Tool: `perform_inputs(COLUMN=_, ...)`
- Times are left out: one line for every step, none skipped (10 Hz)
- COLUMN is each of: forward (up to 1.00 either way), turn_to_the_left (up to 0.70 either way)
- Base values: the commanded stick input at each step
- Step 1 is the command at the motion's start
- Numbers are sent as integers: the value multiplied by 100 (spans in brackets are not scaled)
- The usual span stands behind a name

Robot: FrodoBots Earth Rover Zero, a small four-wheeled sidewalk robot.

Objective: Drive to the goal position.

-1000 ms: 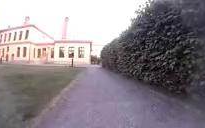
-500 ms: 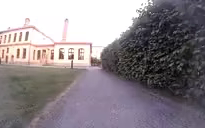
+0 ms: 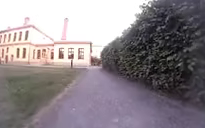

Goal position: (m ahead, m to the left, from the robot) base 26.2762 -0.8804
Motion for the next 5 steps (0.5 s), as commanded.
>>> perform_inputs(forward=50, turn_to_the_left=-1)
perform_inputs(forward=50, turn_to_the_left=-1)
perform_inputs(forward=50, turn_to_the_left=-1)
perform_inputs(forward=50, turn_to_the_left=-1)
perform_inputs(forward=50, turn_to_the_left=-1)
